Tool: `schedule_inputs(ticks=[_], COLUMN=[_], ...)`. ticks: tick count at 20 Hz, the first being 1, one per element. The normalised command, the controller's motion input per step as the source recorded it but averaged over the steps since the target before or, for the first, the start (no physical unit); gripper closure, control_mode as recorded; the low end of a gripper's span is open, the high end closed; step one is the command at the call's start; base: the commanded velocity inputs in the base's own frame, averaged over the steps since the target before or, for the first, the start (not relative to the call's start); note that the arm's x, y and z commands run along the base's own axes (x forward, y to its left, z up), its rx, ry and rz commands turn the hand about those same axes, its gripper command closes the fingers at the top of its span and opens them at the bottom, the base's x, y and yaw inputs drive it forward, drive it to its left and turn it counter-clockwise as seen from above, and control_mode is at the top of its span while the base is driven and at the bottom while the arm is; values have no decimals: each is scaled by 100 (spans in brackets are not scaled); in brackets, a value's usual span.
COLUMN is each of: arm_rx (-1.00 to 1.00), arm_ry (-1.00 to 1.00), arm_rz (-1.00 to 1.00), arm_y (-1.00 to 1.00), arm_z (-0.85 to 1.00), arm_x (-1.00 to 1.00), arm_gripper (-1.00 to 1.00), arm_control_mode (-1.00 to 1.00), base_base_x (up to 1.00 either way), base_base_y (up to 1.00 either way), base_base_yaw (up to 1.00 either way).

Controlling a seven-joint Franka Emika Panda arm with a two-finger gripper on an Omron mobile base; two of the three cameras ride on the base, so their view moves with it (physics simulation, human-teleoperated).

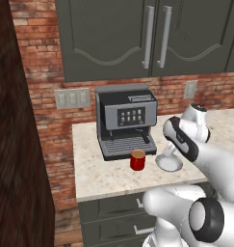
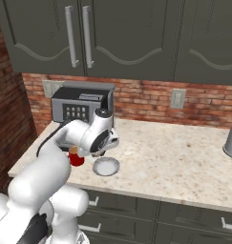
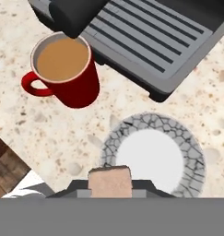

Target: Take a sugar cube from the saucer and place it inside the coffee. Then, grab milk from the fridge and place it next to the coffee on the counter to sweeten the coffee.

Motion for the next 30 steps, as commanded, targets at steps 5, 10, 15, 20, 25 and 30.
schedule_inputs(ticks=[5, 10, 15, 20, 25, 30], arm_rx=[0, 0, -4, -9, -10, -8], arm_ry=[-5, -4, 0, 0, 2, 3], arm_rz=[-8, -16, -18, -19, -18, -14], arm_y=[46, 47, 42, 46, 31, 8], arm_z=[43, 13, 4, 0, 0, 0], arm_x=[-7, -10, -1, 0, 2, 18], arm_gripper=[100, 100, 100, 100, 100, 100], arm_control_mode=[-100, -100, -100, -100, -100, -100], base_base_x=[0, 0, 0, 0, 0, 0], base_base_y=[0, 0, 0, 0, 0, 0], base_base_yaw=[0, 0, 0, 0, 0, 0])
